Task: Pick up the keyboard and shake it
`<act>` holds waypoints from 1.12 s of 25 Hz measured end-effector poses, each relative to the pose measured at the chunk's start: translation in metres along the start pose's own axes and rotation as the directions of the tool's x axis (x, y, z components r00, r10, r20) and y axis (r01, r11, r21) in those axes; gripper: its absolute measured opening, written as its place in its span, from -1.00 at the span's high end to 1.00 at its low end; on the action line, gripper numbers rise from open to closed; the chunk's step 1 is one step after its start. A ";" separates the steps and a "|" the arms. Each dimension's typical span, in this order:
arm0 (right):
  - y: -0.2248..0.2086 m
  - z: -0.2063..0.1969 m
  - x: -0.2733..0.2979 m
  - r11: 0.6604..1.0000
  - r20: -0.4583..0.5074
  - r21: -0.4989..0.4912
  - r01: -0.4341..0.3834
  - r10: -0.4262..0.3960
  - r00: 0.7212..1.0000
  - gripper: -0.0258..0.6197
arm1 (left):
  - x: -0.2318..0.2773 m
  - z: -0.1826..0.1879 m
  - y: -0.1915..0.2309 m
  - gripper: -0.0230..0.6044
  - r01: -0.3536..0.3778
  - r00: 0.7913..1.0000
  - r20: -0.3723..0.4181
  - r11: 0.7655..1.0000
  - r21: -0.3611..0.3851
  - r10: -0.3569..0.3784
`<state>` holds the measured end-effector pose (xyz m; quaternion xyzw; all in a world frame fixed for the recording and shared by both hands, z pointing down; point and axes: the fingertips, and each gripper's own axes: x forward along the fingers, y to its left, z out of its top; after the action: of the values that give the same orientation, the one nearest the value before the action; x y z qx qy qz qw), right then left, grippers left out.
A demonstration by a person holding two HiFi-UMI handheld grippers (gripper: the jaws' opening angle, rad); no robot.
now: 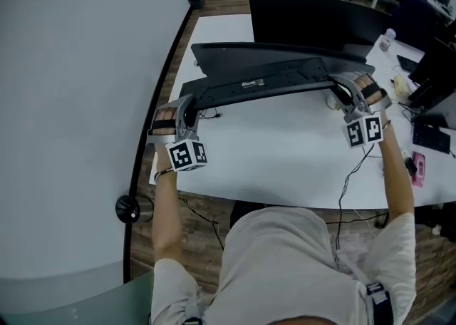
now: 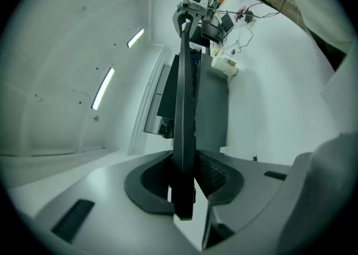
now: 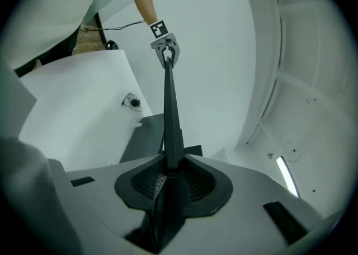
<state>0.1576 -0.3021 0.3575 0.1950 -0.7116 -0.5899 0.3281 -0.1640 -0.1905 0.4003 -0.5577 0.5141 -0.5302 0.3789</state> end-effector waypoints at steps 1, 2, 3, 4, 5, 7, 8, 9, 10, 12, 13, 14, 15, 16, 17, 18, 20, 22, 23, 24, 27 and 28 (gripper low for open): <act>0.009 0.000 0.003 0.999 0.007 0.030 -0.035 0.035 0.999 0.54 | 0.001 -0.002 -0.009 0.57 0.032 0.999 0.010 0.999 -0.020 -0.032; 0.018 0.000 0.005 0.995 0.020 0.062 -0.083 0.082 0.996 0.54 | 0.002 -0.005 -0.019 0.56 0.074 0.997 0.025 0.996 -0.042 -0.073; 0.028 0.000 0.008 0.984 0.042 0.096 -0.148 0.145 0.989 0.54 | 0.004 -0.008 -0.031 0.56 0.131 0.991 0.042 0.989 -0.064 -0.129; 0.038 0.000 0.011 0.965 0.070 0.130 -0.226 0.219 0.973 0.54 | 0.005 -0.012 -0.043 0.56 0.202 0.979 0.061 0.976 -0.086 -0.197; 0.049 0.000 0.013 0.937 0.101 0.165 -0.309 0.296 0.950 0.54 | 0.006 -0.014 -0.056 0.56 0.279 0.959 0.082 0.955 -0.106 -0.271; 0.069 0.000 0.015 0.855 0.164 0.227 -0.467 0.439 0.883 0.55 | 0.003 -0.014 -0.082 0.56 0.439 0.896 0.142 0.887 -0.146 -0.420; 0.077 0.000 0.014 0.803 0.198 0.254 -0.539 0.502 0.842 0.55 | -0.001 -0.014 -0.096 0.56 0.522 0.850 0.186 0.837 -0.167 -0.493; 0.084 0.001 0.012 0.744 0.235 0.281 -0.606 0.559 0.795 0.55 | -0.007 -0.015 -0.109 0.56 0.604 0.793 0.237 0.774 -0.189 -0.561; 0.091 0.003 0.009 0.678 0.275 0.307 -0.667 0.608 0.745 0.55 | -0.014 -0.014 -0.119 0.56 0.681 0.729 0.291 0.701 -0.212 -0.619; 0.102 0.006 0.004 0.539 0.366 0.359 -0.762 0.670 0.646 0.55 | -0.032 -0.007 -0.127 0.56 0.797 0.602 0.408 0.549 -0.251 -0.687; 0.106 0.007 0.002 0.478 0.408 0.380 -0.792 0.682 0.607 0.55 | -0.040 -0.002 -0.125 0.56 0.831 0.554 0.465 0.487 -0.269 -0.690; 0.110 0.006 0.001 0.427 0.444 0.395 -0.813 0.686 0.576 0.55 | -0.045 0.002 -0.122 0.56 0.851 0.525 0.517 0.438 -0.291 -0.676; 0.114 0.005 0.000 0.380 0.479 0.409 -0.830 0.684 0.550 0.55 | -0.049 0.004 -0.119 0.56 0.861 0.508 0.564 0.398 -0.317 -0.651; 0.117 0.004 -0.001 0.329 0.520 0.426 -0.843 0.673 0.526 0.55 | -0.051 0.005 -0.116 0.56 0.869 0.495 0.609 0.355 -0.345 -0.619; 0.117 0.003 -0.004 0.274 0.568 0.444 -0.853 0.650 0.504 0.55 | -0.053 0.007 -0.112 0.56 0.877 0.480 0.657 0.307 -0.370 -0.581; 0.117 0.002 -0.006 0.219 0.618 0.459 -0.861 0.618 0.486 0.55 | -0.053 0.009 -0.106 0.56 0.886 0.463 0.705 0.253 -0.389 -0.537; 0.113 0.000 -0.010 0.114 0.705 0.475 -0.873 0.544 0.455 0.55 | -0.054 0.014 -0.094 0.56 0.900 0.433 0.795 0.145 -0.412 -0.424; 0.111 0.000 -0.012 0.028 0.772 0.474 -0.880 0.468 0.431 0.55 | -0.055 0.016 -0.085 0.56 0.900 0.427 0.858 0.043 -0.434 -0.285; 0.111 0.001 -0.012 -0.007 0.797 0.476 -0.880 0.425 0.428 0.55 | -0.054 0.014 -0.081 0.56 0.895 0.436 0.875 -0.002 -0.447 -0.212; 0.112 0.002 -0.010 -0.038 0.819 0.479 -0.877 0.379 0.431 0.55 | -0.052 0.011 -0.079 0.56 0.887 0.450 0.882 -0.042 -0.460 -0.140; 0.117 0.004 -0.005 -0.126 0.861 0.489 -0.863 0.228 0.455 0.55 | -0.045 0.001 -0.083 0.56 0.862 0.491 0.871 -0.143 -0.486 0.006; 0.118 0.003 -0.004 -0.152 0.867 0.491 -0.858 0.183 0.463 0.55 | -0.044 0.000 -0.089 0.56 0.857 0.496 0.868 -0.172 -0.486 0.018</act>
<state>0.1713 -0.2700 0.4706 -0.1562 -0.9608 0.1823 0.1391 -0.1447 -0.1309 0.4775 -0.9297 0.3010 0.0885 -0.1932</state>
